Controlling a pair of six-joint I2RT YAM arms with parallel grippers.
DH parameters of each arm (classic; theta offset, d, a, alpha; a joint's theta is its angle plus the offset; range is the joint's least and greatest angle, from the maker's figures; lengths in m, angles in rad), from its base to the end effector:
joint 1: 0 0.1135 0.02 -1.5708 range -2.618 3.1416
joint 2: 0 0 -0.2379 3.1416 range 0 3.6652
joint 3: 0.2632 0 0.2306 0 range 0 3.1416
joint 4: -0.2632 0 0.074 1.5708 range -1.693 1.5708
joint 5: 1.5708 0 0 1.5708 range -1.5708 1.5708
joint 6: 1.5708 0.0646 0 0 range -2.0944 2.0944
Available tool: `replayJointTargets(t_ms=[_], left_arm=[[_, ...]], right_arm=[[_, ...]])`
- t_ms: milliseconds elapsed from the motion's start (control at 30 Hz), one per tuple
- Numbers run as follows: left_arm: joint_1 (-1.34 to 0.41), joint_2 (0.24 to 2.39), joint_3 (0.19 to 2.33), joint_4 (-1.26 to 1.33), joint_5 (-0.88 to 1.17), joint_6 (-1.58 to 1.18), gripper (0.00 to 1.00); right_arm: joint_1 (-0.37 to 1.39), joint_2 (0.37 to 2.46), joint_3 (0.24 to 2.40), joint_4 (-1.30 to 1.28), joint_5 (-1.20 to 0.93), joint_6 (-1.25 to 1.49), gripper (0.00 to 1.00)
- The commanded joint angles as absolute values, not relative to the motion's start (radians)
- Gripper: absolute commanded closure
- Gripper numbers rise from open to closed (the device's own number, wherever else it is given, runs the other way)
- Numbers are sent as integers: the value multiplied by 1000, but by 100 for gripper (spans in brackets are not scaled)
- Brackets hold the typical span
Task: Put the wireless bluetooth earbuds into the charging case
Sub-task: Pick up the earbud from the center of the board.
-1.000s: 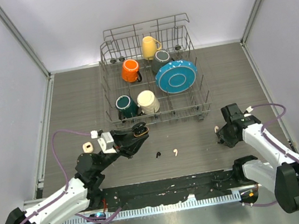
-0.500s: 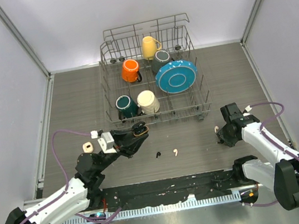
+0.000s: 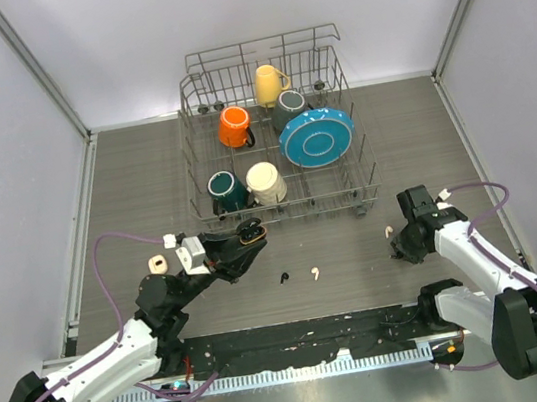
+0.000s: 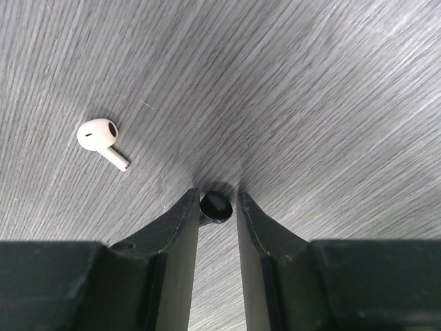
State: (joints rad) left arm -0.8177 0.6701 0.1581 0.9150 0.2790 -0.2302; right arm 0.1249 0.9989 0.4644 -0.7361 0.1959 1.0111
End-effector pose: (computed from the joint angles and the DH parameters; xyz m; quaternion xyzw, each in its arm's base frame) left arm 0.1117 -0.1451 0.2578 0.2691 0.4889 -0.4797 0.6770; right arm 0.1544 0.0067 0.1205 0.4351 0.8827 -0.0015 0.1775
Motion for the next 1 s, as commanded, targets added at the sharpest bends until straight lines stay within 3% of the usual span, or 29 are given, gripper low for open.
replayJointTargets(t_ms=[0, 400, 633, 967], left_arm=[[-818, 669, 153, 960, 261, -216, 100], [-818, 667, 155, 951, 259, -221, 100], [-818, 666, 155, 943, 262, -222, 100], [-818, 655, 161, 928, 268, -222, 100]], right_arm=[[123, 1000, 426, -666, 161, 994, 68], [121, 974, 422, -574, 57, 867, 89], [138, 1022, 460, -549, -78, 681, 92], [454, 1153, 586, -634, 133, 692, 94]])
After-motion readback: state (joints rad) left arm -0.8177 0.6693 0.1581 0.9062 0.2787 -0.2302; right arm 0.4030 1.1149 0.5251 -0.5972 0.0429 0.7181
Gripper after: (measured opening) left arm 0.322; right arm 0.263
